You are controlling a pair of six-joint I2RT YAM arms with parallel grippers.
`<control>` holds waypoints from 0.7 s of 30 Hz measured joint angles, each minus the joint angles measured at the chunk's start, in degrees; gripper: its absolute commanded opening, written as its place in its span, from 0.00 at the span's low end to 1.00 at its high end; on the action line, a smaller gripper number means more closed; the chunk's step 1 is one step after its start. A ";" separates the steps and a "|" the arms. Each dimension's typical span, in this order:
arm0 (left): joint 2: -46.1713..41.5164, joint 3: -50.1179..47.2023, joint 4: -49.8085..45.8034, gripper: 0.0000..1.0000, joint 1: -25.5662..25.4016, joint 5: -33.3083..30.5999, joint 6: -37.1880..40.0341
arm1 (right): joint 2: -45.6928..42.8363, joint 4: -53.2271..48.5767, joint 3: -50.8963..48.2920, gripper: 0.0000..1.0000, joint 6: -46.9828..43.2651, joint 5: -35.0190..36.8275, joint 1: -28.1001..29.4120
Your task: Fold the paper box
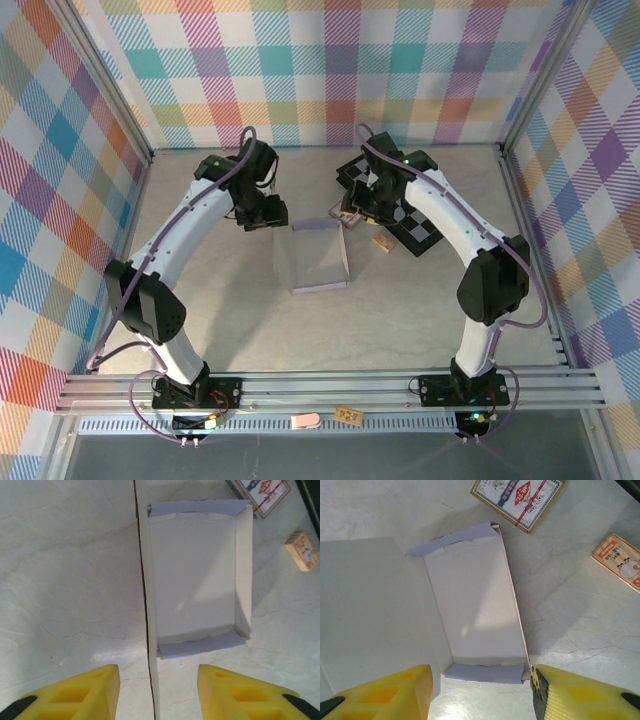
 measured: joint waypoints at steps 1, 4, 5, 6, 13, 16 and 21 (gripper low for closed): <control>0.55 0.46 -0.31 0.34 -0.11 -0.83 0.57 | 0.00 -0.02 -0.26 0.53 -0.72 -0.37 -0.11; 1.66 1.46 -0.52 0.14 -0.17 -2.16 2.16 | 0.00 0.02 -0.74 0.52 -2.14 -1.07 -0.35; 2.08 1.92 -0.55 0.05 -0.22 -2.56 2.97 | 0.00 -0.02 -0.85 0.52 -2.47 -1.36 -0.48; 2.49 2.36 -0.61 0.00 -0.28 -2.84 3.63 | 0.00 0.00 -0.94 0.52 -2.69 -1.55 -0.52; 3.63 4.26 -0.96 0.00 -1.03 -4.96 8.76 | -0.04 0.66 -2.64 0.50 -3.74 -2.49 -0.98; 3.56 4.28 -0.81 0.00 -1.18 -4.52 12.79 | -0.15 1.22 -2.78 0.50 -4.66 -2.91 -1.36; 1.51 3.17 1.51 0.00 -1.46 -0.37 21.94 | -1.68 3.08 -2.84 0.52 -8.59 -4.28 -2.03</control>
